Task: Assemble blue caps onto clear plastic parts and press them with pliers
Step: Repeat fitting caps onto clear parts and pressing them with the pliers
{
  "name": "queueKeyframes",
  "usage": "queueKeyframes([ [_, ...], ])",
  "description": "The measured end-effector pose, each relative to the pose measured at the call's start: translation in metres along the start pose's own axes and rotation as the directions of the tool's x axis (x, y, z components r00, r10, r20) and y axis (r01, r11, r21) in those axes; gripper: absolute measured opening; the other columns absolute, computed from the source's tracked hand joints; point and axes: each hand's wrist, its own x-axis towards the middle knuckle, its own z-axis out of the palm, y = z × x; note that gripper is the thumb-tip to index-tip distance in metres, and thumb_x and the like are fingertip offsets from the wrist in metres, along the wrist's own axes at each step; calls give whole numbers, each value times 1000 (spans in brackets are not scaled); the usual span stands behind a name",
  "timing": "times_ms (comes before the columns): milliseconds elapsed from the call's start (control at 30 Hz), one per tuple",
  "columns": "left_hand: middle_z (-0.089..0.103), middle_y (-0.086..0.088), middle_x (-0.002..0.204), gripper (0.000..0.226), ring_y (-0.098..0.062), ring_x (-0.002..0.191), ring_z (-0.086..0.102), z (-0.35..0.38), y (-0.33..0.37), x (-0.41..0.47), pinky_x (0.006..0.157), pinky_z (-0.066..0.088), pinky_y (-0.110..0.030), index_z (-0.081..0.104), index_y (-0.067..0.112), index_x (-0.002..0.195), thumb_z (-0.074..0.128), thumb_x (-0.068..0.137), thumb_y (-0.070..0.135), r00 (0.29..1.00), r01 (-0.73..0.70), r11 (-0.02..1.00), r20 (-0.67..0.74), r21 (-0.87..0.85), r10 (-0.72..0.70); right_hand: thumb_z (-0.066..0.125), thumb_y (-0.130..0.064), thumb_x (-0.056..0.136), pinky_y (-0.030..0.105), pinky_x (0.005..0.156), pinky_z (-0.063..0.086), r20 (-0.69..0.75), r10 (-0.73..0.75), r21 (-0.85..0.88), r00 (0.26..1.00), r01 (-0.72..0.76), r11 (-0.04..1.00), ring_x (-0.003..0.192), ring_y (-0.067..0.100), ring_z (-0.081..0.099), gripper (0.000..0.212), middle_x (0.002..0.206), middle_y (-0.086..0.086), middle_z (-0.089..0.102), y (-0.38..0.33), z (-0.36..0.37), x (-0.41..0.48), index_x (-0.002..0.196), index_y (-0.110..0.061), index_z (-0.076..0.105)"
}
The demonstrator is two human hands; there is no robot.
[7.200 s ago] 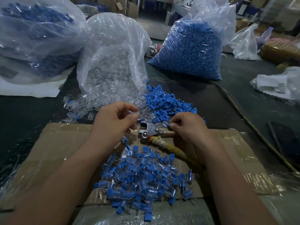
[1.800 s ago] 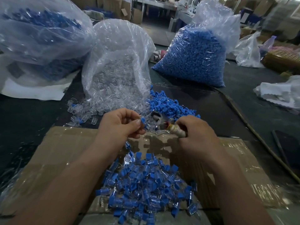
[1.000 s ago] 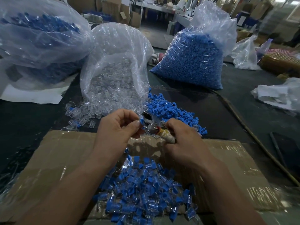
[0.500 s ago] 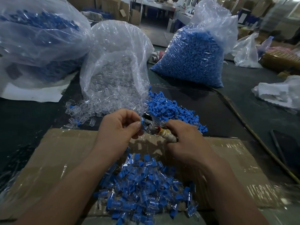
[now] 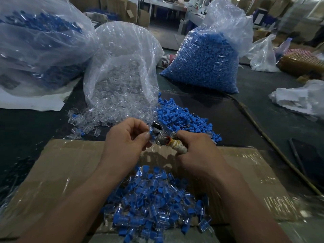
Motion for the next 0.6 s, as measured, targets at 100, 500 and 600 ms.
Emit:
queueKeyframes([
  [100,62,-3,66,29,-17,63,63,-1,-1,1,62,55,-28,57,21,69,61,81,-4,999,-10,998,-39,60,12,60,-18,73,25,56,39,-28,14,-15,1000,-14,1000,65,5,49,23,64,-11,53,-1,3,0,64,-30,44],
  [500,65,-1,66,23,-3,56,62,-5,0,4,55,52,-16,59,20,73,62,81,-1,999,20,1000,-30,5,-20,69,-10,74,30,64,44,3,45,120,999,-45,992,72,7,52,22,76,-9,57,5,-5,4,80,-27,57],
  [600,67,-2,64,18,-7,57,65,-11,0,6,52,50,-15,61,17,75,63,78,0,996,75,991,-34,-114,-79,72,-14,73,34,66,46,15,88,98,996,-90,991,73,12,53,19,77,-6,58,11,-9,5,82,-25,59],
])
